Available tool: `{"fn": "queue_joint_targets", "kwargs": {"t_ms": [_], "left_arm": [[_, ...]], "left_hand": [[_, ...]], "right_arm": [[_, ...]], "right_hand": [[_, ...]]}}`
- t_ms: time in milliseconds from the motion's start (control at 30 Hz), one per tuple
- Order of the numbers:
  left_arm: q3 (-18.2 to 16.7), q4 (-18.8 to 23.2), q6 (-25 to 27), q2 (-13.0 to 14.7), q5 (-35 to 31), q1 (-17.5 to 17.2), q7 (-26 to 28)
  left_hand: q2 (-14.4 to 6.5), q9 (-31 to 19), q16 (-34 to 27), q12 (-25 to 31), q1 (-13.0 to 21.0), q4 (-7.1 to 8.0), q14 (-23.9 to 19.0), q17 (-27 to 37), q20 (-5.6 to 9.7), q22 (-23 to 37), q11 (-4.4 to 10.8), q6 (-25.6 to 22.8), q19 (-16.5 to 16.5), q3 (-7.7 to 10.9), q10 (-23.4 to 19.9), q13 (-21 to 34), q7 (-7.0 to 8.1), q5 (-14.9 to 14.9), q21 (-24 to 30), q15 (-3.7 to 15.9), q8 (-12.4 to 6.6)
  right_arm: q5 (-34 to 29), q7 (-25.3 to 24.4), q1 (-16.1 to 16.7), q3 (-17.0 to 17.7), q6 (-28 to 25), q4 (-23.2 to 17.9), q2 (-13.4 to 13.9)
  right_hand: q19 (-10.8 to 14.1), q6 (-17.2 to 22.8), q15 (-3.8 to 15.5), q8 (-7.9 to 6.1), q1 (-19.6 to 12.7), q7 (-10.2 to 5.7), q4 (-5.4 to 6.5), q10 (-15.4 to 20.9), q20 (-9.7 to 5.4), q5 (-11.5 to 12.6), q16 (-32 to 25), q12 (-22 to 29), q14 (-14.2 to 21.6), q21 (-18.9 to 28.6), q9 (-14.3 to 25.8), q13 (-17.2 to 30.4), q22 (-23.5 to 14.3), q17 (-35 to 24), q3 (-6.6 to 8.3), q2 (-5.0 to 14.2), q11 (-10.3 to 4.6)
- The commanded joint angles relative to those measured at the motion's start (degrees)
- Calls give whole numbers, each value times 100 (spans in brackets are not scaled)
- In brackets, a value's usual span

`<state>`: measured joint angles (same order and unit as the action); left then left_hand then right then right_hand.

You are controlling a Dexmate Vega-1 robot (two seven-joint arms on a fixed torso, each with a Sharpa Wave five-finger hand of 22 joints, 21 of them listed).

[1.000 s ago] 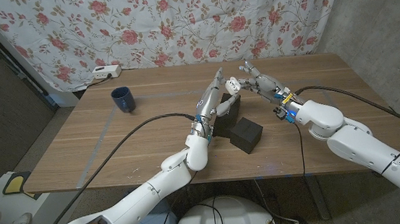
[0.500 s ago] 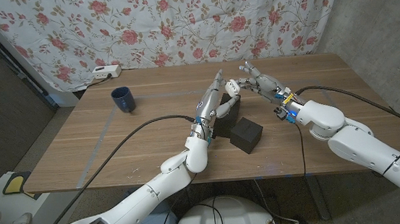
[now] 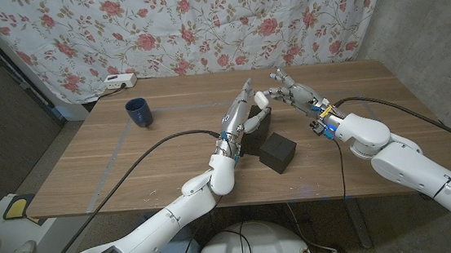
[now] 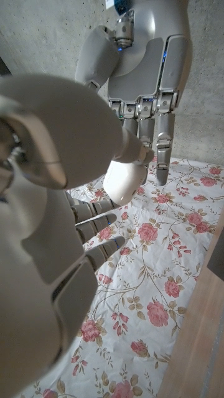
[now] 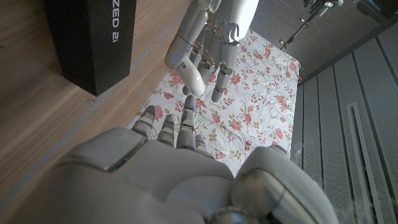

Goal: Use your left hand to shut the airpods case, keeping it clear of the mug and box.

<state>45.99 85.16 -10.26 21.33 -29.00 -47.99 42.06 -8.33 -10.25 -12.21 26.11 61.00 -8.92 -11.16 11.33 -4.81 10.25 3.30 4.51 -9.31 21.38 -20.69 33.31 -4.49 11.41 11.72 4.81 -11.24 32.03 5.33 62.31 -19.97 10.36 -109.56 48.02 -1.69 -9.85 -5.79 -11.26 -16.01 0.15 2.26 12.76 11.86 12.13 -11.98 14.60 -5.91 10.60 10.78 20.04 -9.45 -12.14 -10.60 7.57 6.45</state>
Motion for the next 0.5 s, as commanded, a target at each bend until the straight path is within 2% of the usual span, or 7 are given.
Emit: {"fn": "queue_joint_targets", "kwargs": {"t_ms": [33,200,267,333,367,433,500], "left_arm": [[-11,21,56,1,-5,-28,44],[-47,170,99,74,-42,-39,12],[-100,207,32,95,-14,-83,106],[-141,237,14,138,6,-128,129],[-160,256,-1,166,23,-144,118],[-202,307,-30,222,13,-172,138],[-232,335,-51,274,-4,-160,112]], "left_hand": [[-22,-23,2,40,4,-7,-54,10,-46,18,884,24,-29,-14,-926,19,28,23,10,12,4],[-22,-23,4,34,3,-5,-51,11,-49,18,882,23,-28,-19,-915,20,26,23,10,11,5],[-24,-23,3,33,3,-5,-52,11,-49,18,886,24,-29,-21,-914,20,20,23,10,12,6],[-21,-23,3,33,6,-8,-56,10,-44,18,888,20,-30,-23,-916,21,26,23,10,14,4],[-21,-23,2,32,4,-6,-58,11,-50,18,889,21,-29,-25,-913,21,24,23,10,11,5],[-23,-23,1,34,1,-3,-60,11,-46,18,890,20,-29,-28,-919,22,24,23,10,11,5],[-30,-23,0,32,-4,3,-59,14,-52,18,889,22,-28,-31,-915,22,19,23,9,9,6]], "right_arm": [[-26,-135,88,105,34,42,22],[6,-152,126,152,115,73,-9],[-2,-101,120,161,141,80,22],[-38,-194,168,192,183,66,-5],[-45,-229,194,213,215,67,-19],[-62,-302,231,249,281,84,-62],[-80,-340,236,276,277,80,-61]], "right_hand": [[-90,-135,-22,-9,-51,-44,6,-396,17,-17,30,-179,-187,1,19,-3,-35,-17,30,-26,58],[-114,-124,-25,-14,-52,-51,9,-570,17,-18,48,-256,-269,0,19,-23,-36,-18,37,-27,95],[-110,-106,-53,-20,-65,-52,3,-442,11,-18,64,-215,-340,7,19,-47,-36,-12,46,-32,147],[-109,-103,-13,-19,-75,-43,-1,-656,9,-18,78,-308,-413,11,19,-79,-36,-7,56,-33,137],[-149,-102,7,-16,-87,-44,-6,-910,-71,-19,103,-396,-518,1,19,-118,-36,0,66,-36,143],[-188,-77,51,-23,-94,-39,-8,-960,-180,-18,121,-395,-607,-7,19,-147,-36,5,76,-33,145],[-108,60,171,-59,-68,-28,8,-362,-319,-23,-10,-159,-400,37,15,-214,-33,7,79,-51,153]]}}
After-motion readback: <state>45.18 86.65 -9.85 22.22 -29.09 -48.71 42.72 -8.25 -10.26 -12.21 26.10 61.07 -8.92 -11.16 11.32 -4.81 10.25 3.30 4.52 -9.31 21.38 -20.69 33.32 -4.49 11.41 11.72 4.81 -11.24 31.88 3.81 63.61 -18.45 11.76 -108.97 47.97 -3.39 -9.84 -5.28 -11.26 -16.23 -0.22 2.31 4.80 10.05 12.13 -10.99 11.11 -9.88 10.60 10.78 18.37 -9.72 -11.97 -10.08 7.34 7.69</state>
